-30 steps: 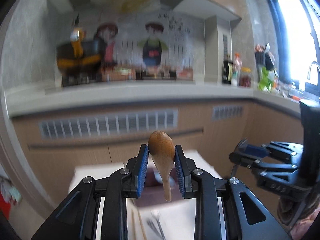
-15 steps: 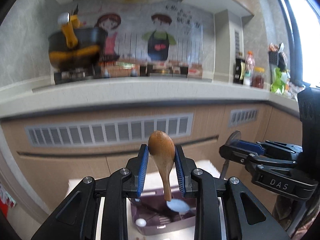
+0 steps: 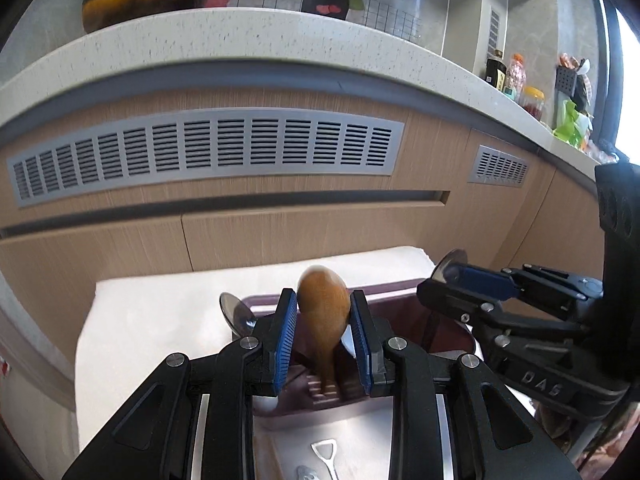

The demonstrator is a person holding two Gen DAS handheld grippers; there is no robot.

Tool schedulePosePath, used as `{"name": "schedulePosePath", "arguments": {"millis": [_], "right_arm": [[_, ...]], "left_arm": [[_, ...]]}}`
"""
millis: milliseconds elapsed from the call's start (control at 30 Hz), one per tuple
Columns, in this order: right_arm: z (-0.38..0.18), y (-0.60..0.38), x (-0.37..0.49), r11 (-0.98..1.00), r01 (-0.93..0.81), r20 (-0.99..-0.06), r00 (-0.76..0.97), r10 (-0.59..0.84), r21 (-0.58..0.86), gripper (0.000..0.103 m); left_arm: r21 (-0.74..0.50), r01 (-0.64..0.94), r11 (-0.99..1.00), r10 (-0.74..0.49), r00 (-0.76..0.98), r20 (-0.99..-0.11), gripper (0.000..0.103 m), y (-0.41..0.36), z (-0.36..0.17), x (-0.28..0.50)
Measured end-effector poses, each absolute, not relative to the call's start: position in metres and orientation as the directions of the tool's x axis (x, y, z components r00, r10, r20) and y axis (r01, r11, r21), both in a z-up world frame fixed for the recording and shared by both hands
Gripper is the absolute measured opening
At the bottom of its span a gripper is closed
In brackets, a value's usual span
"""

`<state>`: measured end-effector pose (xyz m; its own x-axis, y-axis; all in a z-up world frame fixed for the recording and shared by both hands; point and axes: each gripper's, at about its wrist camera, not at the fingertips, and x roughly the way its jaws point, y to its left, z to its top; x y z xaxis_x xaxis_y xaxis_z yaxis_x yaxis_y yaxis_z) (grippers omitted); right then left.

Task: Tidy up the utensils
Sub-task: 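Lift both spoons over the maroon caddy and open both grippers to drop them, then grasp the shovel-shaped metal spoon with the right gripper while the left grasps a chopstick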

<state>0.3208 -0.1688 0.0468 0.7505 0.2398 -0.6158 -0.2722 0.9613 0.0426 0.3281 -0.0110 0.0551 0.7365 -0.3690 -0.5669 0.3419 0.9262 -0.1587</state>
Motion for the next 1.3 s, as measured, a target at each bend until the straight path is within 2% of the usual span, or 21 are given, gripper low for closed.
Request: {"name": "schedulePosePath", "arguments": {"millis": [33, 100, 233, 333, 400, 533, 700, 900, 967, 1033, 1100, 1300], "right_arm": [[0.046, -0.168, 0.319, 0.963, -0.269, -0.621, 0.751, 0.224, 0.023, 0.042], [0.046, -0.167, 0.314, 0.968, -0.250, -0.613, 0.768, 0.188, -0.017, 0.051], [0.051, -0.165, 0.291, 0.967, -0.243, -0.582, 0.798, 0.156, -0.074, 0.064], [0.049, -0.160, 0.268, 0.961, -0.258, -0.580, 0.800, 0.155, -0.098, 0.074], [0.045, -0.156, 0.257, 0.956, -0.276, -0.592, 0.789, 0.163, -0.104, 0.074], [0.021, -0.144, 0.239, 0.941, -0.320, -0.650, 0.739, 0.177, -0.108, 0.074], [-0.017, -0.128, 0.221, 0.931, -0.363, -0.746, 0.629, 0.221, -0.031, 0.074], [-0.057, -0.096, 0.185, 0.914, -0.405, -0.812, 0.521, 0.261, 0.033, 0.074], [-0.065, -0.082, 0.174, 0.910, -0.413, -0.811, 0.531, 0.247, 0.007, 0.070], [-0.071, -0.069, 0.165, 0.918, -0.396, -0.795, 0.564, 0.222, -0.025, 0.055], [-0.075, -0.064, 0.164, 0.930, -0.367, -0.796, 0.570, 0.203, -0.026, 0.051], [-0.083, -0.063, 0.161, 0.955, -0.294, -0.796, 0.587, 0.151, -0.035, 0.049]], "left_arm": [[-0.166, 0.340, 0.925, -0.372, 0.735, -0.567, 0.030, -0.009, 0.055, 0.328], [-0.188, 0.329, 0.925, -0.376, 0.737, -0.561, 0.035, -0.003, 0.057, 0.324], [-0.212, 0.295, 0.932, -0.363, 0.756, -0.545, 0.040, 0.017, 0.063, 0.307], [-0.196, 0.256, 0.947, -0.322, 0.772, -0.548, 0.049, 0.030, 0.061, 0.293], [-0.165, 0.221, 0.961, -0.276, 0.782, -0.559, 0.055, 0.038, 0.056, 0.280], [-0.146, 0.170, 0.975, -0.224, 0.764, -0.605, 0.060, 0.057, 0.033, 0.255], [-0.150, 0.100, 0.984, -0.177, 0.706, -0.686, 0.064, 0.082, -0.006, 0.227], [-0.147, 0.026, 0.989, -0.127, 0.671, -0.731, 0.068, 0.108, -0.037, 0.196], [-0.141, 0.009, 0.990, -0.111, 0.669, -0.735, 0.070, 0.112, -0.043, 0.190], [-0.136, -0.004, 0.991, -0.099, 0.670, -0.736, 0.071, 0.116, -0.045, 0.185], [-0.137, -0.013, 0.991, -0.093, 0.670, -0.737, 0.071, 0.119, -0.047, 0.180], [-0.158, -0.019, 0.987, -0.105, 0.670, -0.735, 0.075, 0.126, -0.050, 0.172]]}}
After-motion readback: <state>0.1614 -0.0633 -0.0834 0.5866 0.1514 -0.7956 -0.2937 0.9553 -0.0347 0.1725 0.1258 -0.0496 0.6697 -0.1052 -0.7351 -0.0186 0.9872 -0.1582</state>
